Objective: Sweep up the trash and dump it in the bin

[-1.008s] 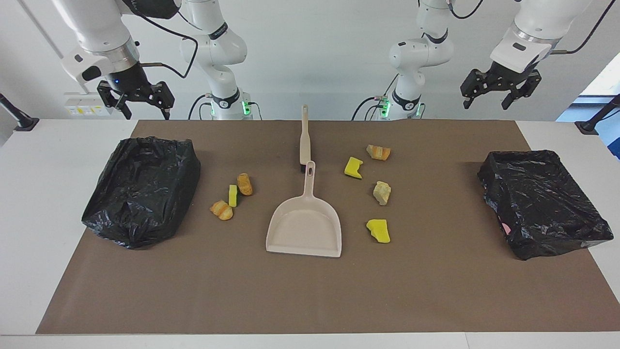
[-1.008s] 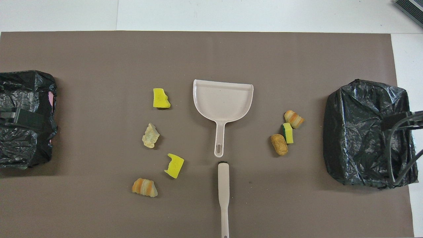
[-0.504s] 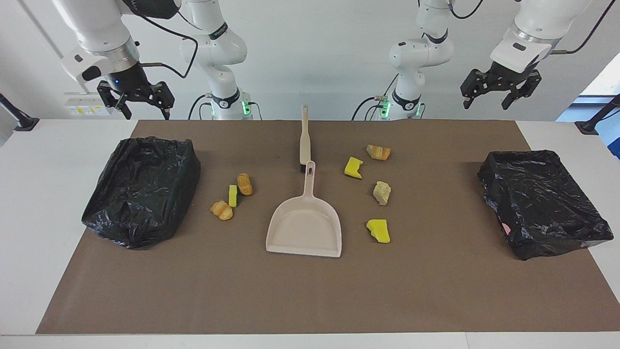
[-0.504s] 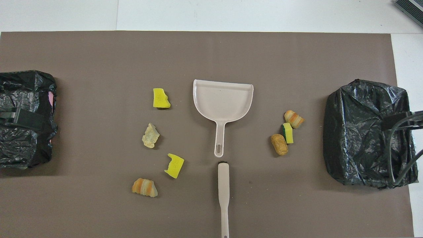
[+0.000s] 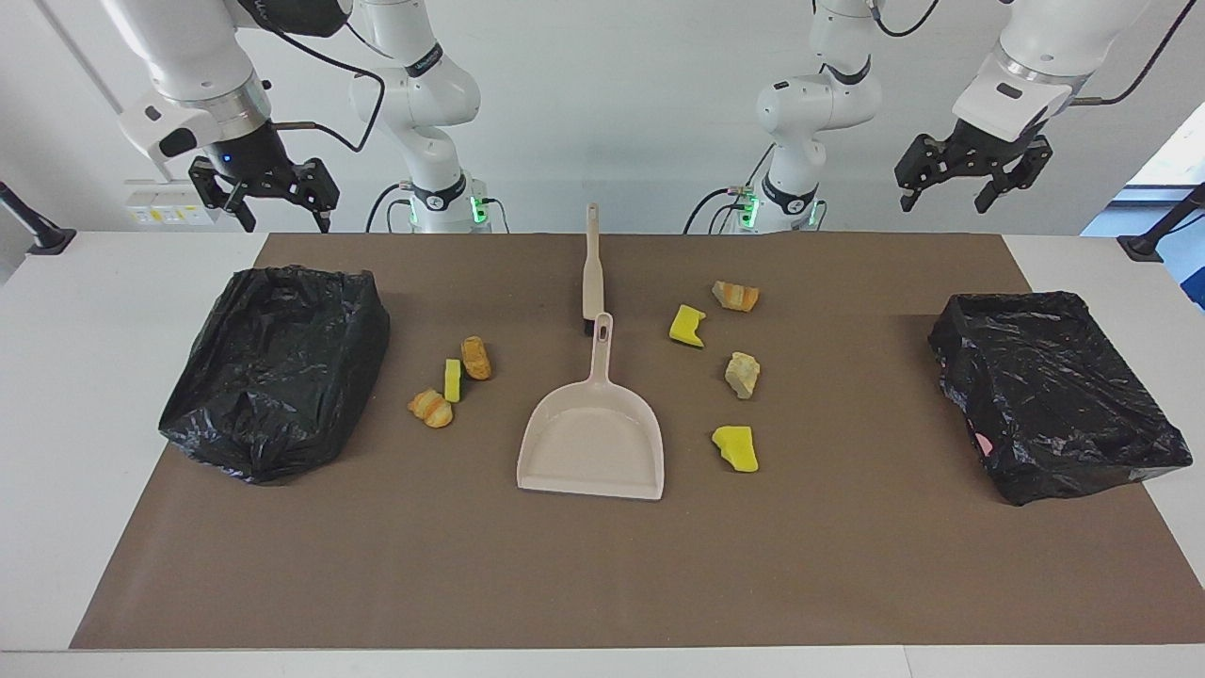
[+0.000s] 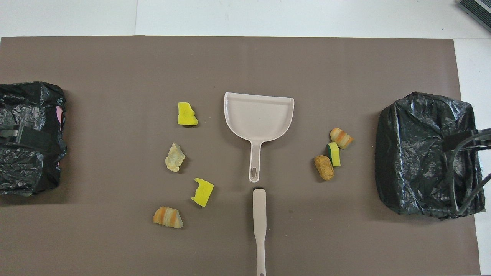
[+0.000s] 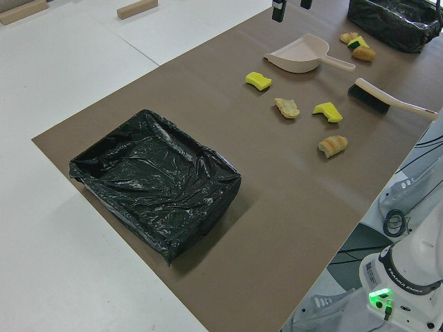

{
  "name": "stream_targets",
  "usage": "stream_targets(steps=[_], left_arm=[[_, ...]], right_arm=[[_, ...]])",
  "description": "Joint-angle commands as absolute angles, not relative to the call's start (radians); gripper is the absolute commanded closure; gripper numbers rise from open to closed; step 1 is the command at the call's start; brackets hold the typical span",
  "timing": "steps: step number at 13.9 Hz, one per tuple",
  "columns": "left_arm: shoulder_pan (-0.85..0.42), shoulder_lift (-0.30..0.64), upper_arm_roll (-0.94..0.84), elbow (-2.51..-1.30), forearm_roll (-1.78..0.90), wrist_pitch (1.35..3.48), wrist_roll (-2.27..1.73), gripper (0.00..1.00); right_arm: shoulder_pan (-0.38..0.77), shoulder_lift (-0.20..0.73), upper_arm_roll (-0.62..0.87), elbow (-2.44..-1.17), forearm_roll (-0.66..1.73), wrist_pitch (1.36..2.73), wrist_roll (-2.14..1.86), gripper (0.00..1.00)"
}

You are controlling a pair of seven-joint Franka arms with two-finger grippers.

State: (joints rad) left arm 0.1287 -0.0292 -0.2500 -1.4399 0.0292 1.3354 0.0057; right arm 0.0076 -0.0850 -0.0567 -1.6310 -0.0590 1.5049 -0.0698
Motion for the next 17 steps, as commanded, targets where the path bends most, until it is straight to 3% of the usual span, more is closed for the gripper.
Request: stream_targets(steps=[1,11,17], left_arm=[[0.146,-0.044,-0.259,-1.460,0.037,1.341,0.012,0.00],[0.146,-0.044,-0.259,-1.460,0.037,1.341,0.012,0.00],[0.146,-0.044,-0.259,-1.460,0.037,1.341,0.012,0.00]], right_arm=[[0.003,-0.101,-0.049,-1.641,-0.044,1.499,-0.058,0.00],[0.061,-0.118,0.055,-1.661,-0.017,1.511,0.096,0.00],[0.182,-0.082,0.060,-1.735,0.090,1.669,0.290,0.00]])
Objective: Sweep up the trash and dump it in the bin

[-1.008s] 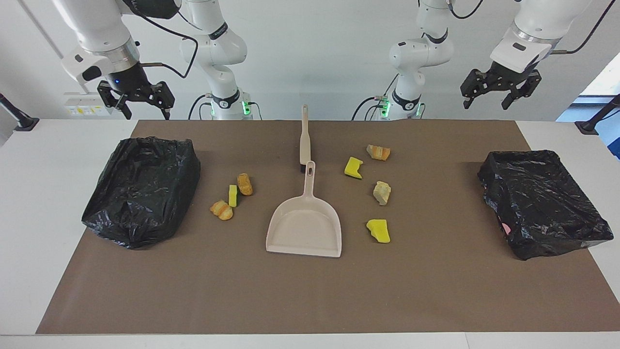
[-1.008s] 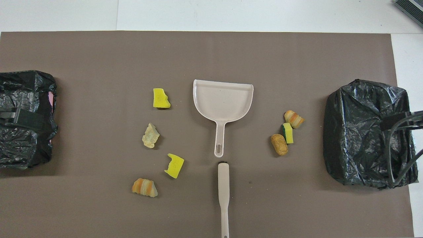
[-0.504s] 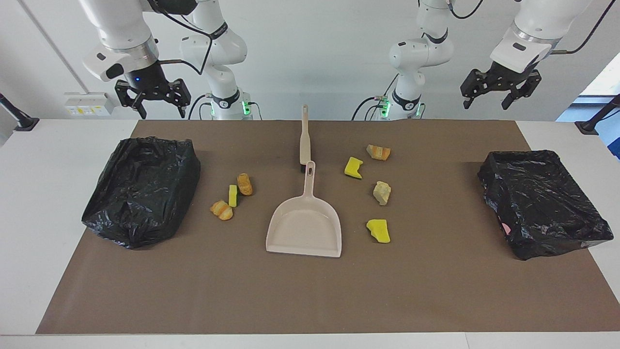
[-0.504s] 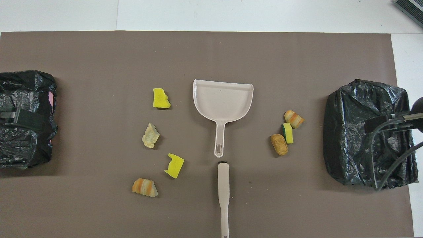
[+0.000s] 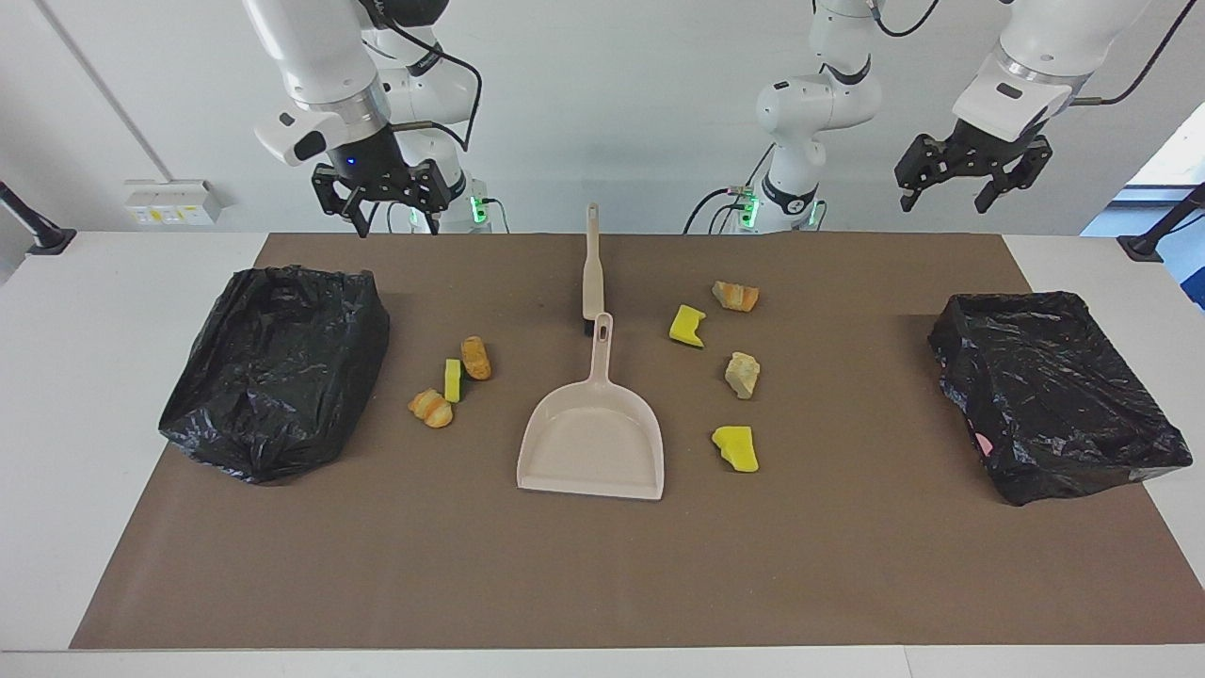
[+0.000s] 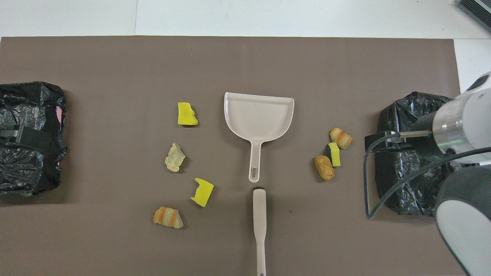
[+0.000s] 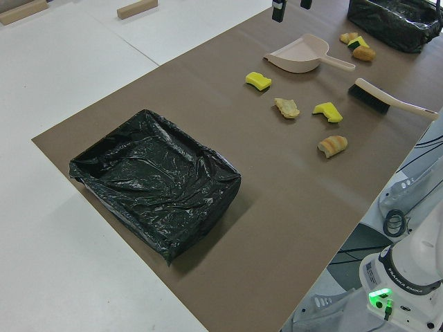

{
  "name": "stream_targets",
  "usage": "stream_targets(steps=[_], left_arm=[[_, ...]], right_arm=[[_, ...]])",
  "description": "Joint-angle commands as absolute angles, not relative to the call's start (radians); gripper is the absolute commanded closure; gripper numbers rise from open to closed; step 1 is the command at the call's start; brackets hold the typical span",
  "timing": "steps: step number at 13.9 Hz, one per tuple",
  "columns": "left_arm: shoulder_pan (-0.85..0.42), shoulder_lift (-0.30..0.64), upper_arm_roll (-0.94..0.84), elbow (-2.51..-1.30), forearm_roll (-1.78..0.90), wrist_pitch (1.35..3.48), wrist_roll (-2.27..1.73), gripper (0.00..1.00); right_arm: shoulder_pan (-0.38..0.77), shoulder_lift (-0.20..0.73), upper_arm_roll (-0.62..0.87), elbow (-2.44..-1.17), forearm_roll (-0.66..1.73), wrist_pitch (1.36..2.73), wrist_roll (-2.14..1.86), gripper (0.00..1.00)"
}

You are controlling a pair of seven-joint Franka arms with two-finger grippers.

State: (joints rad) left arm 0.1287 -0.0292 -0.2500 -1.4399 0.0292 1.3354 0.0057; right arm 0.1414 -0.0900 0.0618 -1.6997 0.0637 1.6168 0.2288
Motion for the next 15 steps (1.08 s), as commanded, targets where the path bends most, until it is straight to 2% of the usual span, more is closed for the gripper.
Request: stream_targets(steps=[1,7,11,15], left_arm=[[0.146,-0.046,-0.259,-1.460,0.037,1.341,0.011,0.00],[0.144,-0.046,-0.259,-1.460,0.037,1.332,0.017,0.00],[0.130,-0.046,-0.264,-1.463,0.028,1.347,0.006,0.00],[0.077,-0.086,-0.276,-1.523,-0.001,1.354,0.002,0.00]], right_arm=[[0.217,-0.057,0.060,-1.746,0.094,1.704,0.325,0.00],[0.377,0.125,0.060,-1.753,0.094,1.891,0.566,0.00],[0.406,0.218,0.060,-1.750,0.153,2.014,0.614,0.00],[0.445,0.262,0.060,-1.752,0.153,2.062,0.675,0.00]])
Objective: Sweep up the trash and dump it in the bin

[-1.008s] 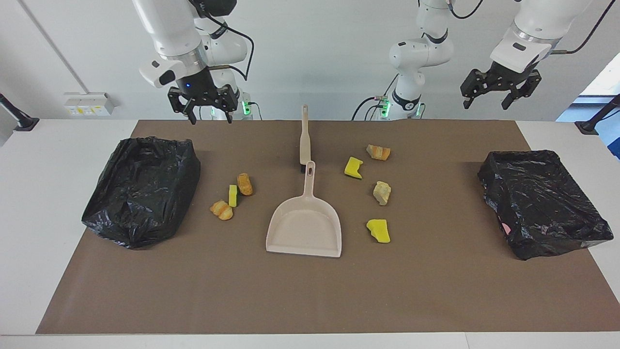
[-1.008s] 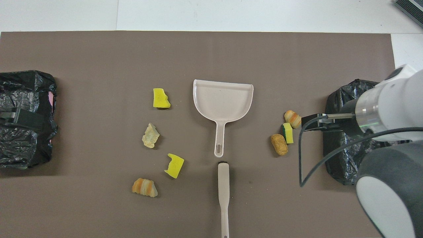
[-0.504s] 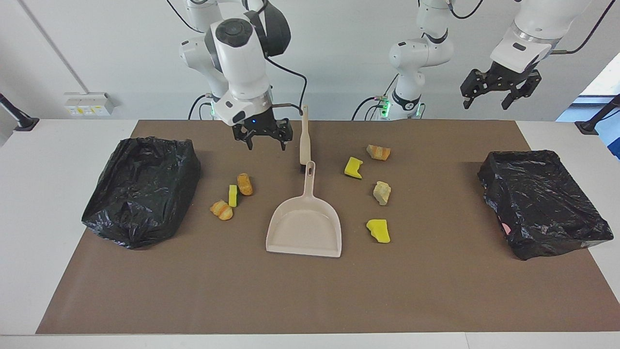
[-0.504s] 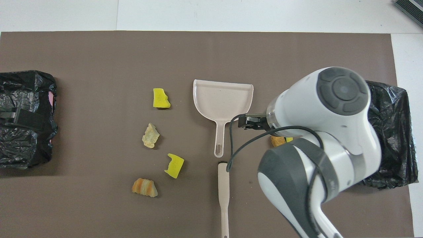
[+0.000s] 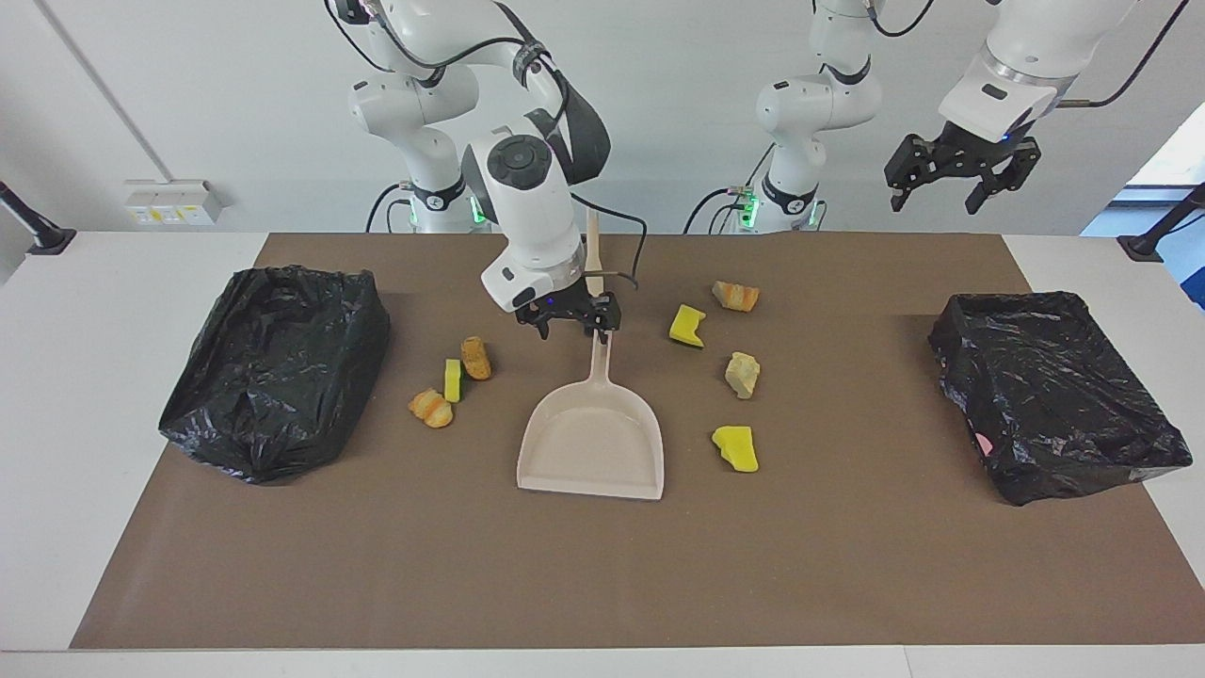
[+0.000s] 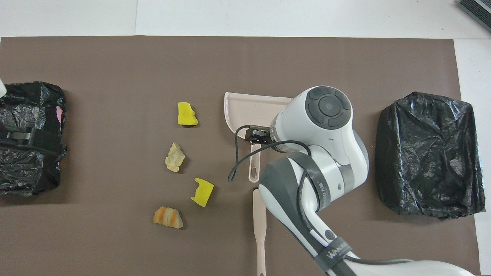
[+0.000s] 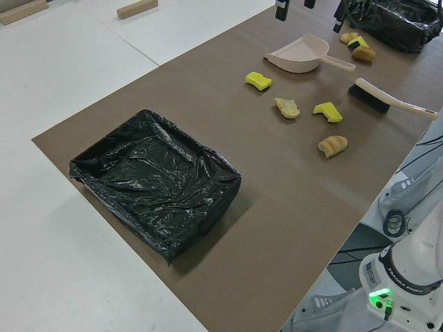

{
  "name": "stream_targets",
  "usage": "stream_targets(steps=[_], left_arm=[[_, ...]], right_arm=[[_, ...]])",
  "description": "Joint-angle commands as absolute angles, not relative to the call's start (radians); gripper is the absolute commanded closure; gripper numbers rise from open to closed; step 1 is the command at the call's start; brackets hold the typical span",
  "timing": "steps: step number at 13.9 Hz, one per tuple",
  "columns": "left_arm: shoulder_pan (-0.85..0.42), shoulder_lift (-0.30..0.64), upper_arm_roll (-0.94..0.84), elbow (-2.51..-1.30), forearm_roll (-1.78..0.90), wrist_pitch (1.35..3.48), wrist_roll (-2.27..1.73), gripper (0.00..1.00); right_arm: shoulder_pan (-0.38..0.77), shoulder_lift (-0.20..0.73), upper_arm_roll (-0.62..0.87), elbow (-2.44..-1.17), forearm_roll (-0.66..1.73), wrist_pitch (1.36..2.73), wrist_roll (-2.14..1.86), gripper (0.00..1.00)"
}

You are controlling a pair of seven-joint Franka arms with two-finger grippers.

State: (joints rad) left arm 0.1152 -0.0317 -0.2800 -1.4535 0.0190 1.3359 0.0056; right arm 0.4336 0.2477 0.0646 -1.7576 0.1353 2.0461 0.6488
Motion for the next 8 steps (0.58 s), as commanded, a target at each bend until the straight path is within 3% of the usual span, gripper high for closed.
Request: stream_targets(steps=[1,5,8], left_arm=[[0.068,-0.100,-0.278,-1.548,-0.024,1.365,-0.002,0.00],[-0.015,-0.240,-0.278,-1.782,-0.072,1.511,-0.070,0.00],[-0.095,-0.256,-0.278,-1.853,-0.100,1.558,-0.161,0.00]], right_arm=[[0.446,0.274,0.060,-1.752,0.153,2.068,0.676,0.00],[0.483,0.328,0.060,-1.752,0.153,2.103,0.681,0.00],[0.486,0.348,0.060,-1.753,0.149,2.131,0.678,0.00]])
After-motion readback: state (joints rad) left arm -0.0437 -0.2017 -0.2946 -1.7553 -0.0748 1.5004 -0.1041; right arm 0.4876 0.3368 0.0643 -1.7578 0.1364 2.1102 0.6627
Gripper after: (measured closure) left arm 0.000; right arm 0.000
